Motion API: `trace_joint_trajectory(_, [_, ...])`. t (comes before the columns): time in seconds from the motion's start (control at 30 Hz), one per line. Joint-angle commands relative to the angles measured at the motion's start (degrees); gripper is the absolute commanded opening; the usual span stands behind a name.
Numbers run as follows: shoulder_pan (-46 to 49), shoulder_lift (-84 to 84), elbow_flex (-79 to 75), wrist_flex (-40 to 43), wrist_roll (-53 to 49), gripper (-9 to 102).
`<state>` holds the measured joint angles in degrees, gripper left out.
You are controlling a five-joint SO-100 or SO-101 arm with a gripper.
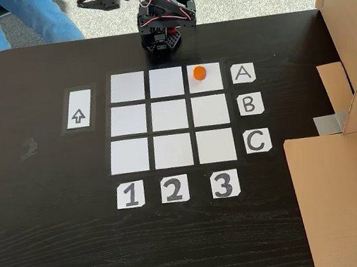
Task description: Pick up the round, orange token and place it in the grid on square A3.
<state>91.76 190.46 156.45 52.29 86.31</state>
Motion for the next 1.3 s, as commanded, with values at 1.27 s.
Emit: trace_joint_trajectory(1.27, [7.8, 0.2, 17.3, -8.5, -3.7, -1])
